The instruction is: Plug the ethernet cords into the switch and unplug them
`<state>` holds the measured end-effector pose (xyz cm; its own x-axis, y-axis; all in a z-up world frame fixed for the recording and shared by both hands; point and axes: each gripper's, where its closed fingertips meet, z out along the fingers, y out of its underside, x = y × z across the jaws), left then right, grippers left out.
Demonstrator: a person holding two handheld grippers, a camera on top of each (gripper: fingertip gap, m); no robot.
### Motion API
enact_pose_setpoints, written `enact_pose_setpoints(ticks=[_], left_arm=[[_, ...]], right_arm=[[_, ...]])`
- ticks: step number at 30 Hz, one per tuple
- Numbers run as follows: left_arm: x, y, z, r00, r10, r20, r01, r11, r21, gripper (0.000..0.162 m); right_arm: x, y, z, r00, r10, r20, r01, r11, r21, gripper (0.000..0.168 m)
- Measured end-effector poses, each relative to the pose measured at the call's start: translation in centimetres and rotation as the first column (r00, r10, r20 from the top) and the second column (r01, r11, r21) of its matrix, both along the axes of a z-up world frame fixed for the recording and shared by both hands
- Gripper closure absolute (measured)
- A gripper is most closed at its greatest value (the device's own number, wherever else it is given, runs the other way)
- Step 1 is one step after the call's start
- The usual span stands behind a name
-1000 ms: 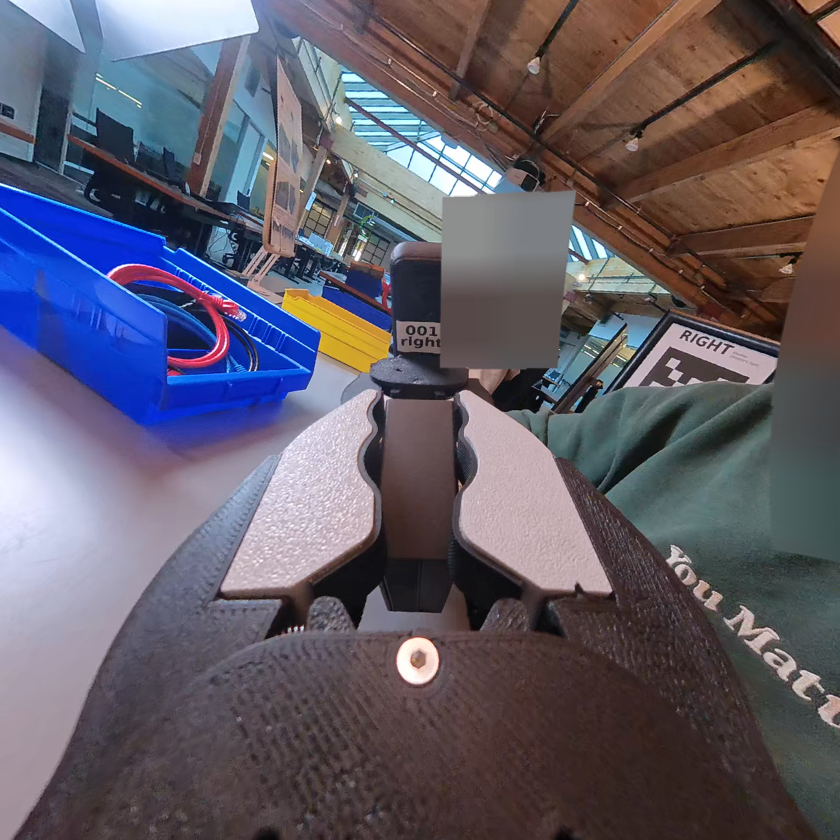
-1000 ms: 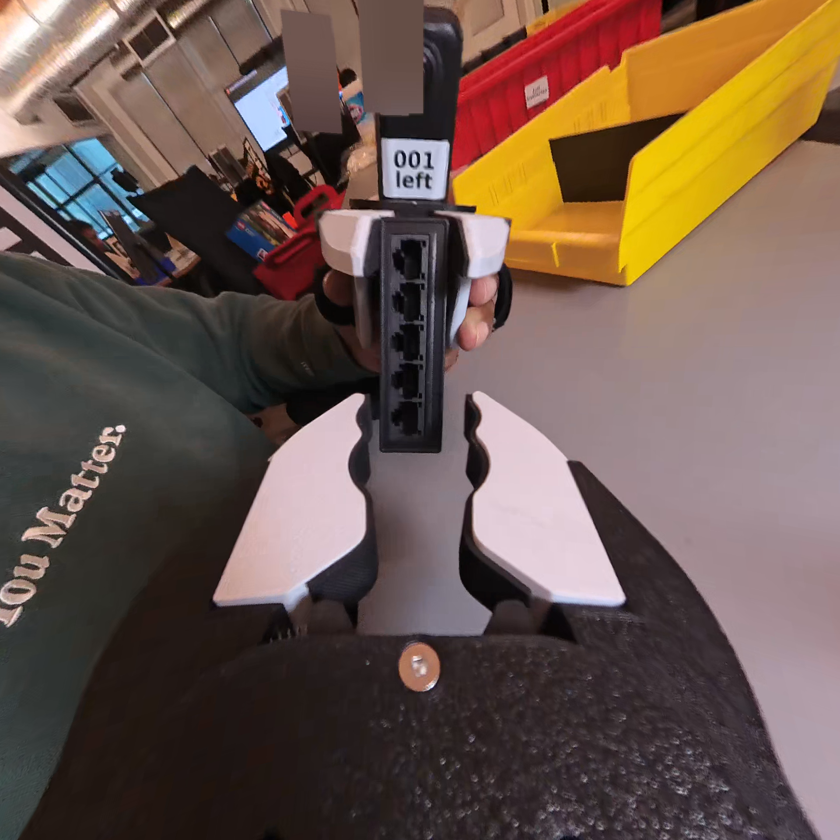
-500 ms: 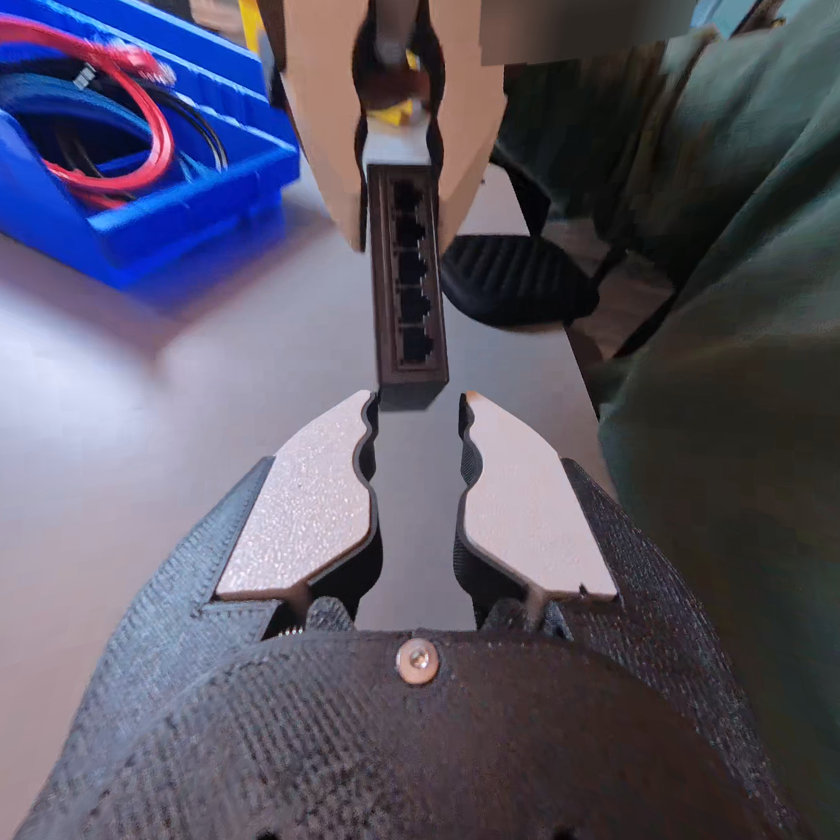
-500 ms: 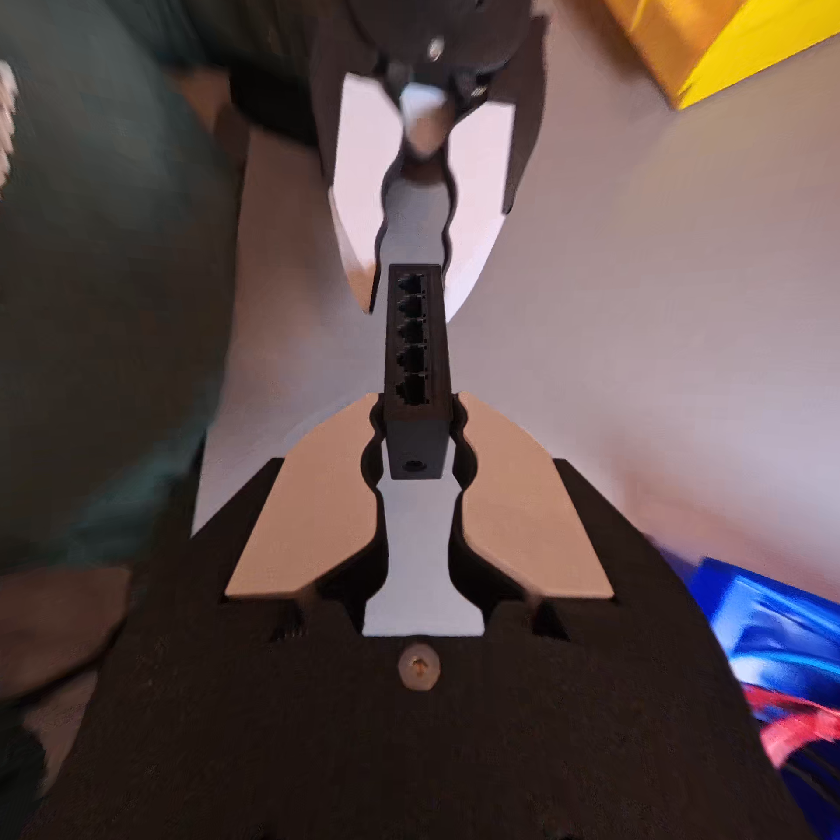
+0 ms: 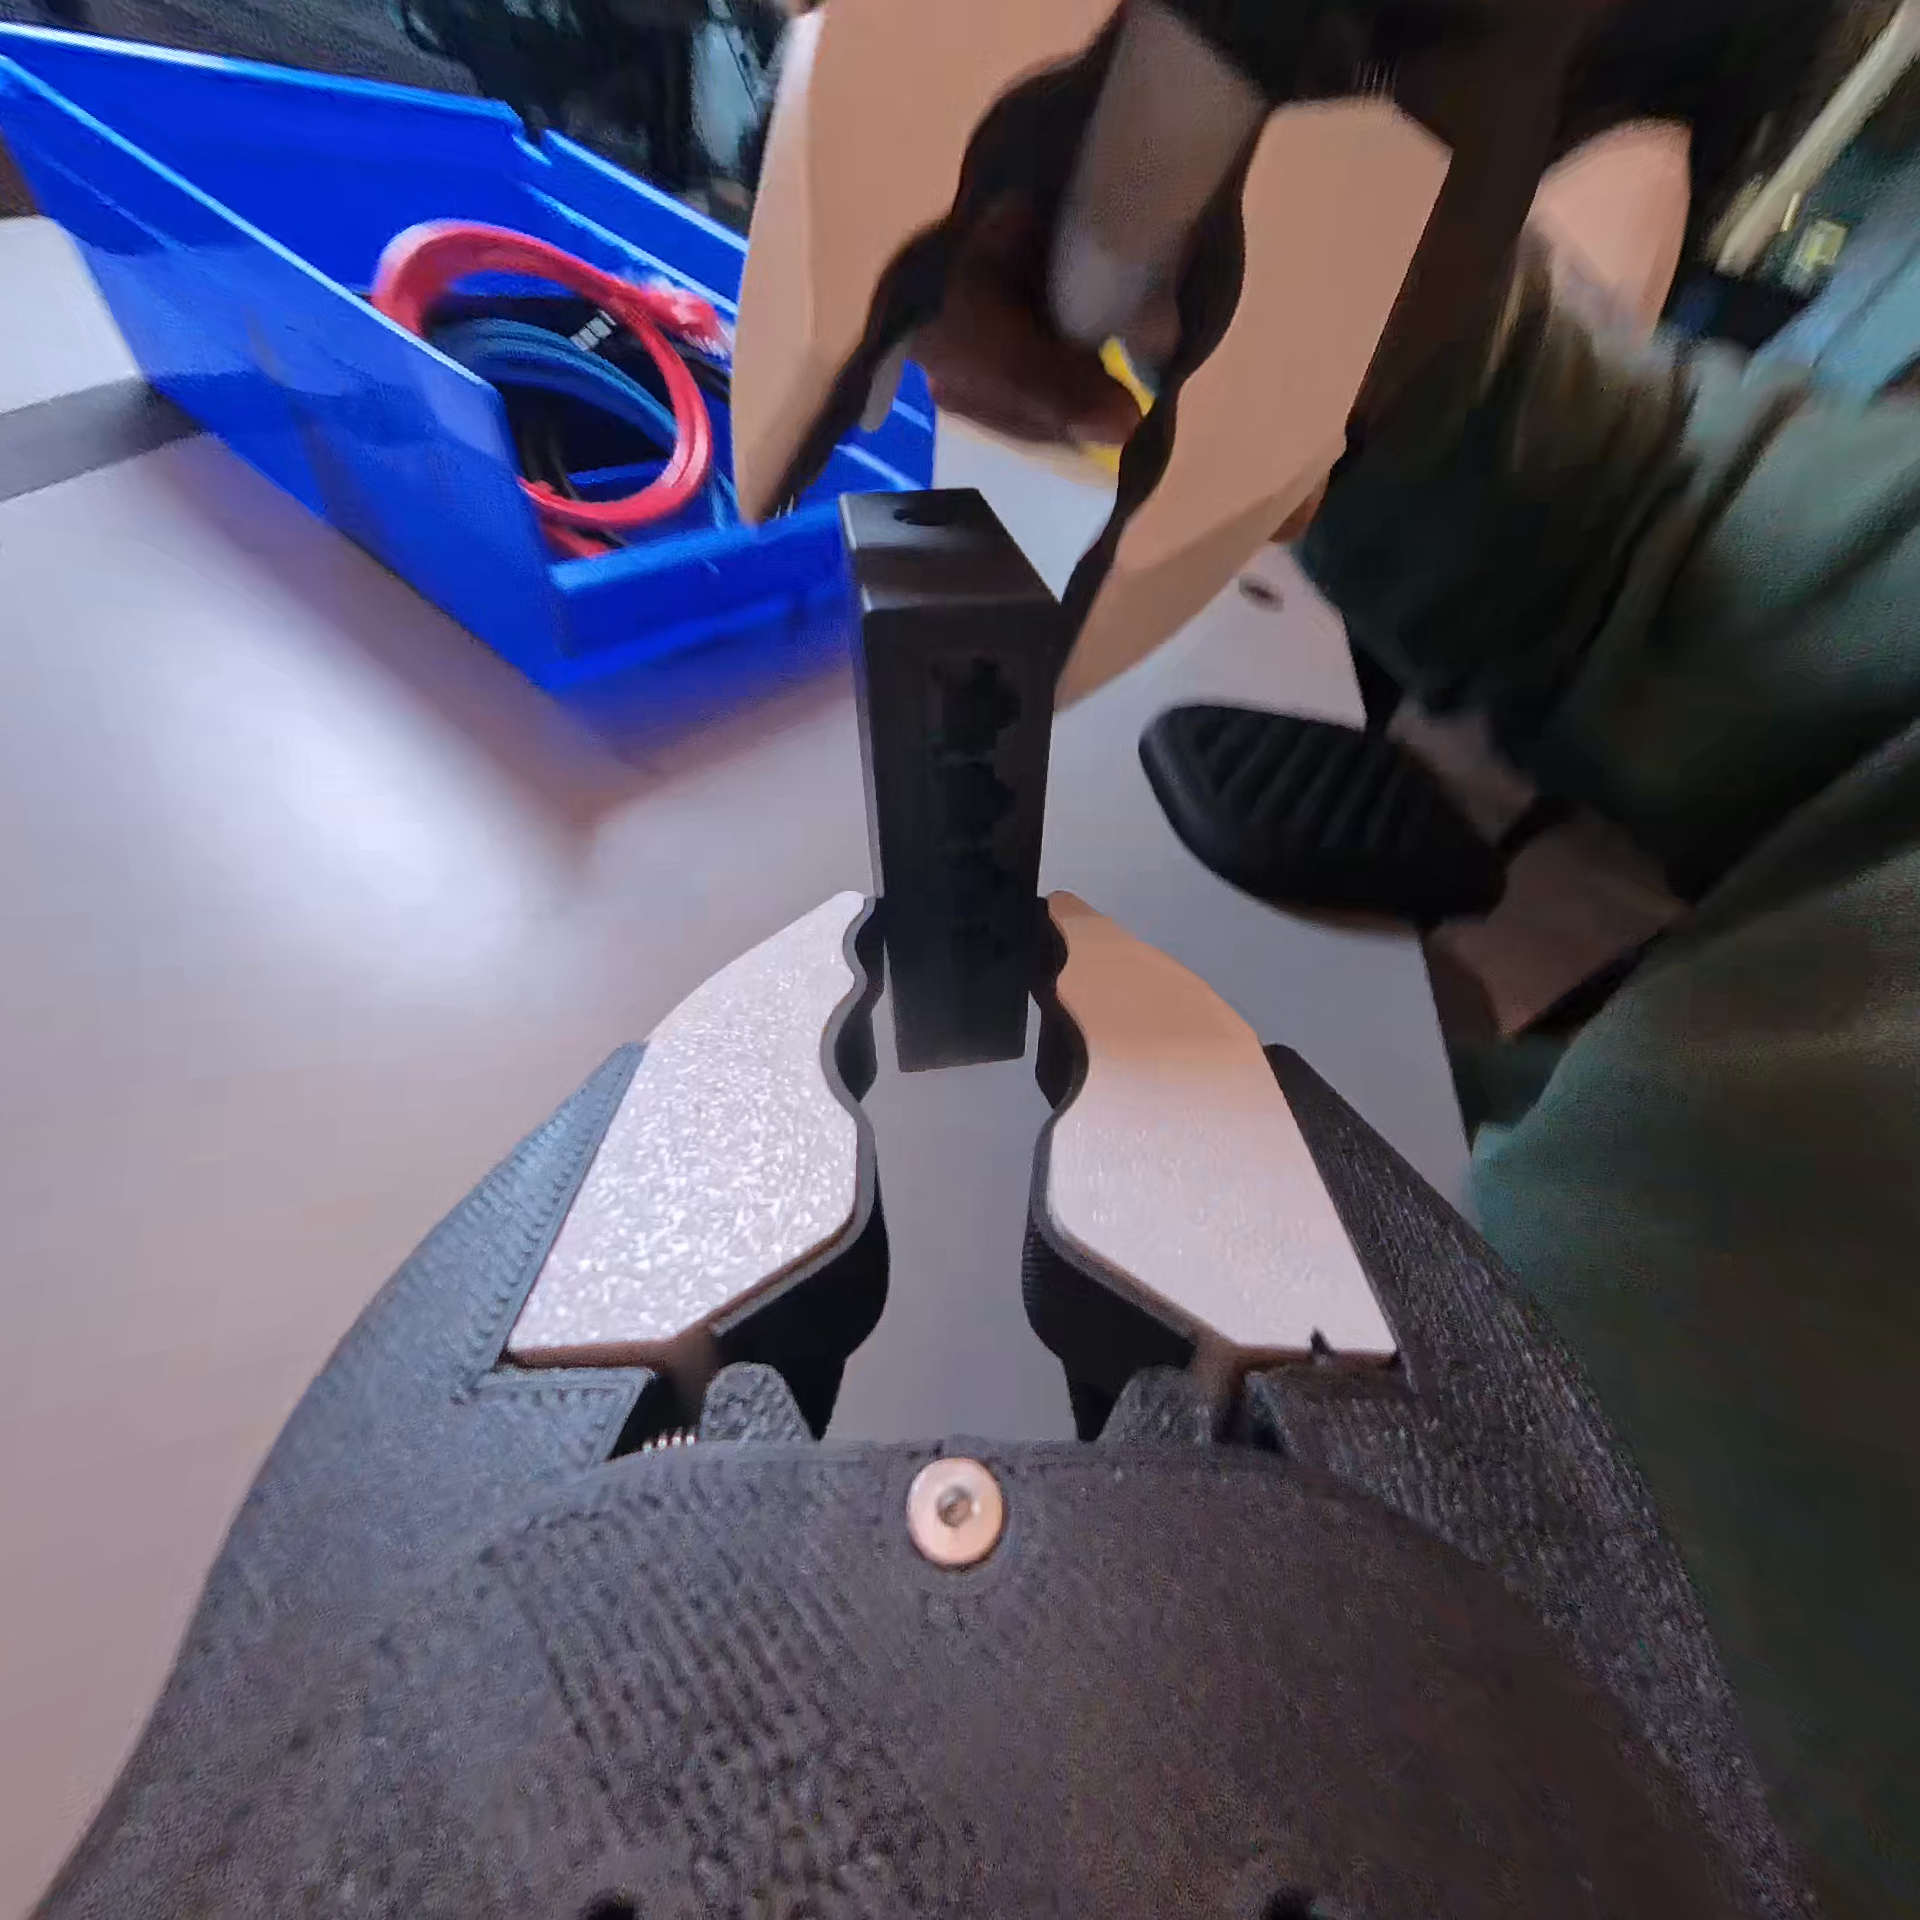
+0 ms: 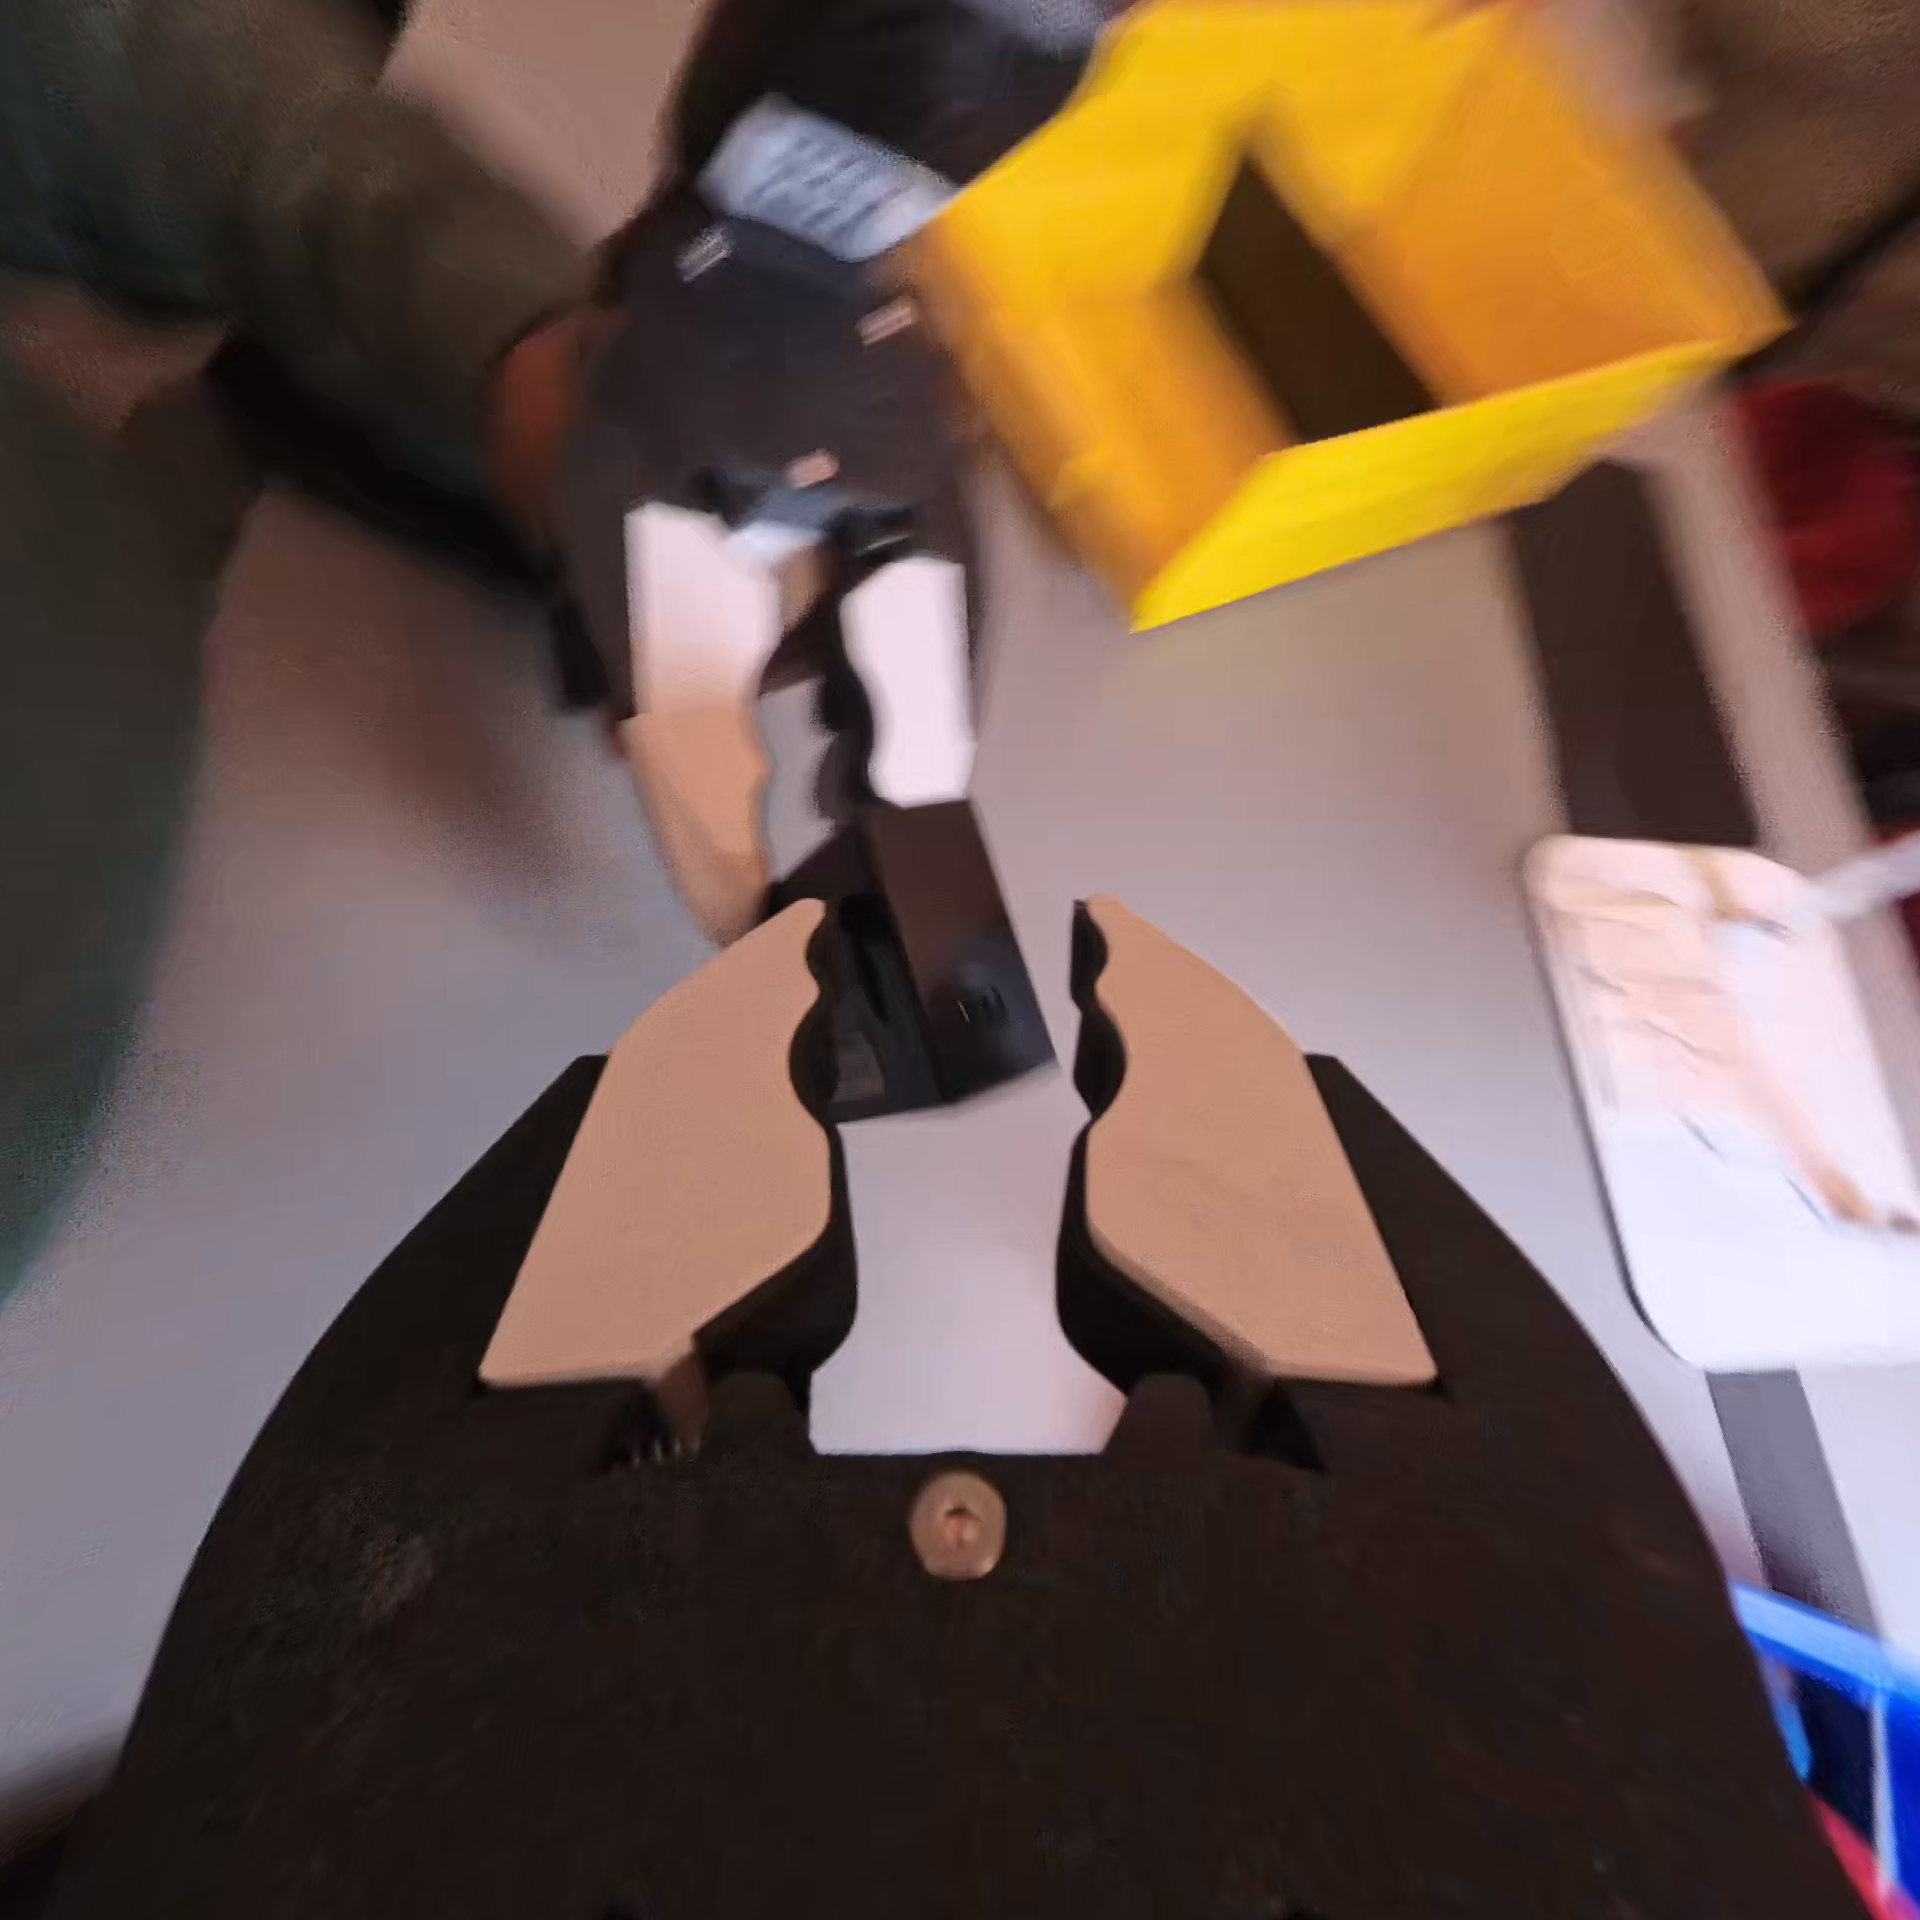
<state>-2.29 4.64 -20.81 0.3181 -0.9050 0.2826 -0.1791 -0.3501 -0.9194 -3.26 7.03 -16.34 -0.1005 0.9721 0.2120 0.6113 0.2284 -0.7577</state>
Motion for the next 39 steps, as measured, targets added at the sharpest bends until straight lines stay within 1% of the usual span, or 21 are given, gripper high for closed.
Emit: enact_pose_setpoints(ticks=[1, 2, 3, 4, 5, 7, 10, 13, 15, 17, 19, 22, 23, 24, 26, 28, 29, 31, 33, 35, 39], left_arm=[[-0.6, 0.8, 0.6, 0.998, 0.039, 0.048, -0.038, 0.999, -0.019, 0.135], [-1.1, 1.5, 1.0, 0.994, 0.078, 0.078, -0.076, 0.997, -0.023, 0.135], [-1.5, 2.1, 1.3, 0.987, 0.119, 0.107, -0.117, 0.993, -0.025, 0.135], [-1.9, 2.8, 1.7, 0.978, 0.164, 0.131, -0.162, 0.986, -0.026, 0.135], [-2.2, 3.4, 1.8, 0.967, 0.213, 0.138, -0.212, 0.977, -0.020, 0.135], [-2.7, 4.5, 1.5, 0.949, 0.294, 0.113, -0.297, 0.955, 0.012, 0.135], [-1.9, 5.0, 0.6, 0.936, 0.346, 0.061, -0.347, 0.937, 0.020, 0.135], [-0.5, 4.6, -0.6, 0.932, 0.362, -0.025, -0.359, 0.930, 0.074, 0.135], [-0.6, 4.6, -0.7, 0.918, 0.391, -0.060, -0.381, 0.915, 0.132, 0.135], [-1.1, 4.5, -0.6, 0.911, 0.406, -0.072, -0.391, 0.907, 0.157, 0.135], [-1.1, 4.3, -0.7, 0.914, 0.397, -0.080, -0.381, 0.910, 0.164, 0.134], [0.2, 3.2, -1.1, 0.952, 0.283, -0.116, -0.272, 0.957, 0.101, 0.131], [0.5, 2.7, -1.3, 0.963, 0.242, -0.122, -0.235, 0.970, 0.067, 0.125], [0.4, 2.5, -1.5, 0.968, 0.221, -0.121, -0.216, 0.975, 0.048, 0.123], [-0.1, 2.2, -1.4, 0.979, 0.186, -0.086, -0.185, 0.983, 0.016, 0.126], [-0.6, 2.4, -1.1, 0.984, 0.174, -0.036, -0.175, 0.984, -0.037, 0.126], [-0.7, 2.6, -0.8, 0.985, 0.171, -0.009, -0.171, 0.984, -0.052, 0.126], [-0.9, 2.8, -0.4, 0.987, 0.161, 0.020, -0.160, 0.985, -0.059, 0.126], [-1.1, 2.8, -0.7, 0.988, 0.154, 0.012, -0.154, 0.987, -0.045, 0.125], [-1.3, 2.8, -1.5, 0.989, 0.150, -0.017, -0.151, 0.988, -0.037, 0.125], [-1.1, 2.8, -2.6, 0.991, 0.123, -0.044, -0.125, 0.991, -0.047, 0.125]], right_arm=[[0.3, 1.8, 1.1, 0.983, -0.138, -0.124, 0.135, 0.990, -0.030, 0.114], [1.0, 3.4, 1.8, 0.934, -0.282, -0.220, 0.263, 0.958, -0.110, 0.103], [1.8, 4.2, 1.7, 0.877, -0.398, -0.268, 0.347, 0.912, -0.219, 0.098], [2.2, 4.3, 1.2, 0.832, -0.471, -0.294, 0.377, 0.868, -0.324, 0.093], [2.4, 4.0, 0.8, 0.790, -0.523, -0.320, 0.384, 0.829, -0.407, 0.092], [2.0, 3.2, -0.3, 0.723, -0.593, -0.355, 0.392, 0.775, -0.496, 0.092], [0.4, 2.6, -1.2, 0.672, -0.627, -0.394, 0.422, 0.762, -0.492, 0.091], [-1.2, 3.3, -2.5, 0.695, -0.634, -0.339, 0.451, 0.751, -0.482, 0.090], [-1.4, 3.9, -3.3, 0.715, -0.630, -0.304, 0.461, 0.751, -0.472, 0.104], [-1.6, 3.8, -3.4, 0.738, -0.608, -0.293, 0.416, 0.752, -0.511, 0.104], [-1.5, 3.4, -3.7, 0.790, -0.548, -0.276, 0.395, 0.798, -0.455, 0.106], [-0.4, 3.2, -3.4, 0.855, -0.469, -0.221, 0.364, 0.846, -0.390, 0.106], [0.5, 3.5, -2.6, 0.865, -0.456, -0.211, 0.357, 0.853, -0.380, 0.106], [1.8, 4.1, -1.7, 0.876, -0.447, -0.182, 0.360, 0.856, -0.370, 0.106], [5.5, 7.2, 1.4, 0.869, -0.475, -0.138, 0.434, 0.865, -0.251, 0.106], [10.4, 12.4, 4.1, 0.850, -0.526, -0.006, 0.523, 0.847, -0.090, 0.107], [12.9, 15.4, 5.0, 0.824, -0.563, 0.062, 0.565, 0.825, -0.014, 0.106], [17.5, 20.9, 5.3, 0.752, -0.617, 0.232, 0.626, 0.779, 0.041, 0.106], [21.1, 25.3, 4.0, 0.689, -0.624, 0.368, 0.644, 0.760, 0.083, 0.106], [23.5, 28.3, 1.5, 0.648, -0.595, 0.475, 0.645, 0.760, 0.073, 0.106], [25.5, 31.7, -4.4, 0.612, -0.521, 0.595, 0.660, 0.751, -0.022, 0.106]])
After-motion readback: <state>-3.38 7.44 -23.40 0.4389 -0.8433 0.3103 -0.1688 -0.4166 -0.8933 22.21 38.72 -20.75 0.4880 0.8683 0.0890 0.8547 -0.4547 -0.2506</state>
